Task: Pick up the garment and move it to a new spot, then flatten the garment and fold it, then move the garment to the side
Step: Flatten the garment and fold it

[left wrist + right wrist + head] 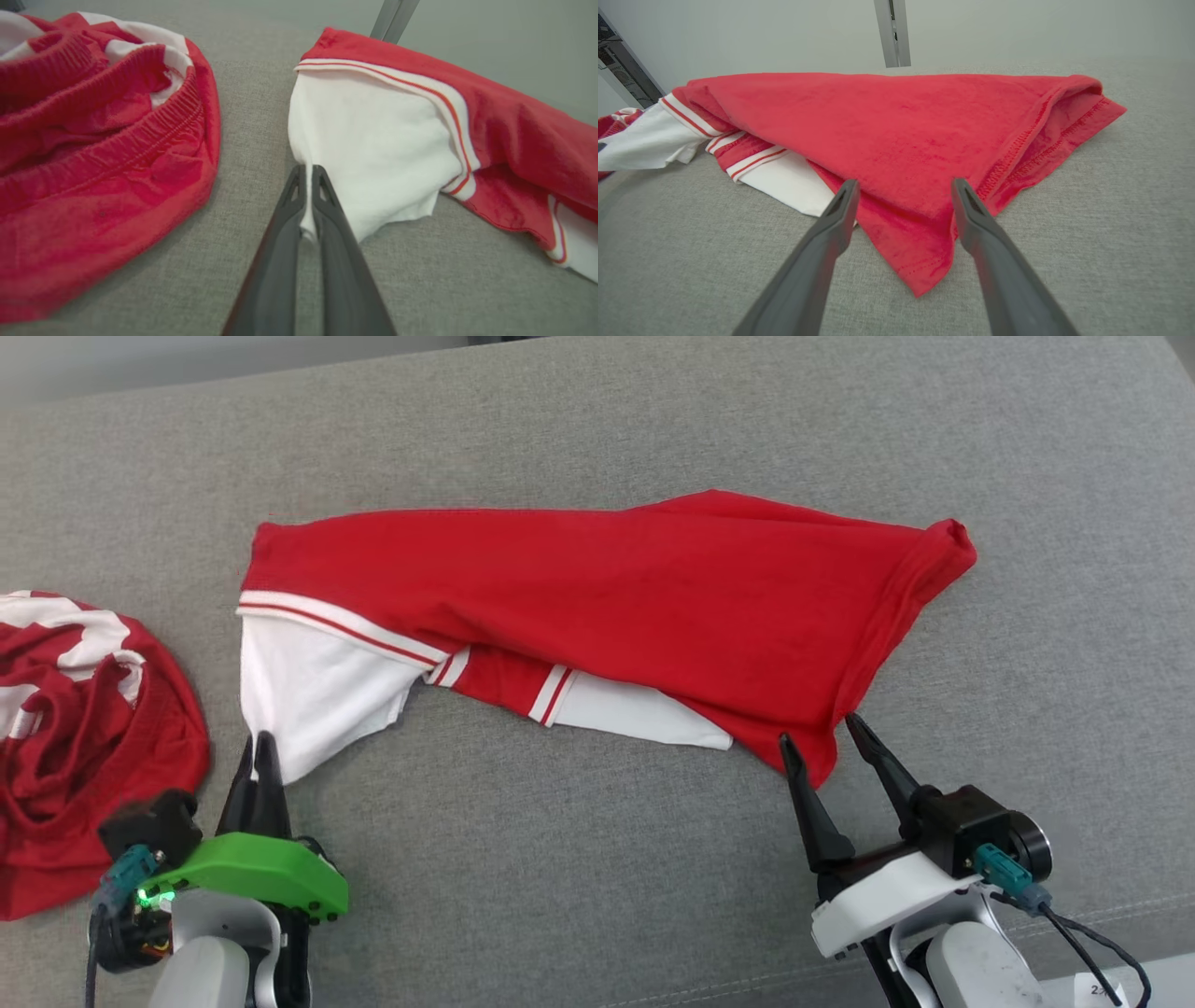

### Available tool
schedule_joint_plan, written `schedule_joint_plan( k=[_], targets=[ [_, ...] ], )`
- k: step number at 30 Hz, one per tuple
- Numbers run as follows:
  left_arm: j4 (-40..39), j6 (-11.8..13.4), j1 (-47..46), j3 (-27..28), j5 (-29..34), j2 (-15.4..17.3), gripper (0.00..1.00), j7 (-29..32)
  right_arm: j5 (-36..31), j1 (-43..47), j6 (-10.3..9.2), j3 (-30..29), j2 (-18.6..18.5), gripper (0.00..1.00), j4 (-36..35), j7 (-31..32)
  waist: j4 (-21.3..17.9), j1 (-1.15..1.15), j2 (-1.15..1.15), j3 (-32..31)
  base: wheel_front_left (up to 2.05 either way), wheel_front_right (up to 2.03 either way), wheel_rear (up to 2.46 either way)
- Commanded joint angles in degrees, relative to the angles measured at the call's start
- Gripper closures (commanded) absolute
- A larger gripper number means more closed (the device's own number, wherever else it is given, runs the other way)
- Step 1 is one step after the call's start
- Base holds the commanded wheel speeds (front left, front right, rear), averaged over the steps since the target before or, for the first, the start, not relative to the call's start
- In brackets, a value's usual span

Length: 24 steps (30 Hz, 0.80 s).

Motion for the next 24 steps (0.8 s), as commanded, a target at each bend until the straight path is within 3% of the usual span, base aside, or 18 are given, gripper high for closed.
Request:
schedule_joint_plan(
  k=[1, 3, 4, 5, 6, 11, 19, 20, 22, 23, 24],
  targets=[
    [-0.22, -0.23, 1.34, 0.01, -1.03, -0.2, 1.0, 0.81, 0.35, -0.42, -0.08, 0.22, -0.09, 0.0, 0.29, -0.02, 0.61, 0.0, 0.0, 0.16, 0.0, 0.0, 0.0],
    [0.06, -0.76, 2.28, -0.19, -1.85, -0.66, 1.0, 1.39, 0.36, -0.8, -0.08, 0.39, -0.1, 0.0, 0.37, -0.02, 0.83, 0.0, 0.0, 0.35, 0.0, 0.0, 0.0],
    [0.3, -1.16, 2.62, -0.32, -2.15, -0.77, 0.89, 1.68, 0.33, -0.86, -0.08, 0.39, -0.11, 0.0, 0.38, -0.02, 0.94, 0.0, 0.0, 0.4, 0.0, 0.0, 0.0],
    [0.62, -1.53, 3.07, -0.39, -2.77, -1.12, 0.59, 1.82, 0.29, -0.91, -0.08, 0.33, -0.11, 0.0, 0.38, -0.02, 1.09, 0.0, 0.0, 0.45, 0.0, 0.0, 0.0],
    [0.81, -1.88, 3.35, -0.58, -2.9, -1.18, 0.0, 2.06, 0.27, -0.91, -0.08, 0.22, -0.1, 0.0, 0.35, -0.02, 1.22, 0.0, 0.0, 0.46, 0.0, 0.0, 0.0],
    [1.25, -2.27, 4.33, -1.36, -2.69, -0.22, 0.0, 3.2, -0.07, -0.87, -0.08, 0.15, -0.1, 0.0, 0.42, -0.02, 1.56, 0.0, 0.0, 0.42, 0.0, 0.0, 0.0],
    [-1.33, -0.07, 7.2, -2.04, -1.7, 1.7, 0.0, 6.45, 0.4, -0.29, -0.08, 0.53, -0.1, 0.0, 0.42, -0.02, 0.87, 0.0, 0.0, 0.25, 0.0, 0.0, 0.0],
    [-1.6, 0.1, 7.57, -2.04, -1.8, 1.88, 0.04, 6.96, 0.46, -0.27, -0.08, 0.55, -0.1, 0.0, 0.39, -0.02, 0.79, 0.0, 0.0, 0.3, 0.0, 0.0, 0.0],
    [-2.4, 0.28, 8.07, -2.14, -1.97, 2.06, 0.28, 7.47, 0.59, -0.2, -0.08, 0.42, -0.1, 0.0, 0.29, -0.02, 0.71, 0.0, 0.0, 0.45, 0.0, 0.0, 0.0],
    [-2.73, 0.15, 8.08, -2.39, -1.87, 2.19, 0.51, 7.69, 0.65, -0.19, -0.08, 0.38, -0.09, 0.0, 0.32, -0.02, 0.69, 0.0, 0.0, 0.53, 0.0, 0.0, 0.0],
    [-2.93, 0.04, 7.95, -2.52, -1.91, 2.15, 0.59, 7.96, 0.63, -0.21, -0.08, 0.39, -0.09, 0.0, 0.37, -0.02, 0.67, 0.0, 0.0, 0.59, 0.0, 0.0, 0.0]
  ],
)
